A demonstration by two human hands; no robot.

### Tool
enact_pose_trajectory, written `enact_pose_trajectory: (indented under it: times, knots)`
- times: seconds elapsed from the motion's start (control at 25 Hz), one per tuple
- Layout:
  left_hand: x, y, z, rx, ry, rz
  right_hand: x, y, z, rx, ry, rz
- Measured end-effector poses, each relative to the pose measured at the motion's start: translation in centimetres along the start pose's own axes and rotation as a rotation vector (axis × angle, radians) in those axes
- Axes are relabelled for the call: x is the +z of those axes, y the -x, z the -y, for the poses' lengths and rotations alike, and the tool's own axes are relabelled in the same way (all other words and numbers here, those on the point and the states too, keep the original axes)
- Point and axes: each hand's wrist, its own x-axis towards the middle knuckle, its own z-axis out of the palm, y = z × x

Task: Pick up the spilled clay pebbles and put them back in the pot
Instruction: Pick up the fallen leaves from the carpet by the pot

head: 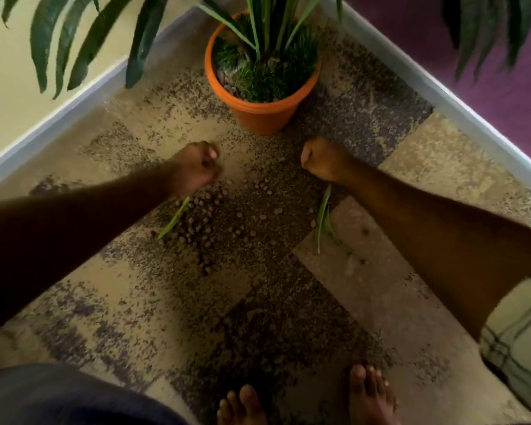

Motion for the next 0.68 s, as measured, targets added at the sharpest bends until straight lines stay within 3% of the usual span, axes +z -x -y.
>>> enact_pose_trajectory:
  times: [0.08, 0.28, 0.36, 0.44, 0.6, 0.64, 0.68]
  knots:
    - [0.1, 0.4, -0.1, 0.016, -0.092, -0.026, -1.4, -0.1, 0.0, -0.165, 0.170, 0.169]
    - [-0.5, 0.8, 0.0, 0.028, -0.248, -0.023, -3.9, 0.0, -1.8, -0.348, 0.383, 0.411]
    - [-1.0, 1.0, 0.8, 0.017, -0.302, 0.017, -1.9, 2.0, -3.6, -0.493, 0.509, 0.420]
    - [-1.3, 1.4, 1.5, 0.001, -0.365, 0.103, -1.5, 2.0, -4.6, -0.560, 0.494, 0.329]
    - [-2.0, 2.5, 3.0, -0.014, -0.557, 0.180, -1.5, 1.6, -4.6, -0.489, 0.451, 0.339]
    - [-2.3, 2.6, 3.0, -0.034, -0.544, 0.210, 1.5, 4.5, -6.2, -0.325, 0.408, 0.318]
    - [-2.2, 2.6, 3.5, -0.055, -0.521, 0.253, 6.6, 10.9, -6.4, -0.248, 0.232, 0.413]
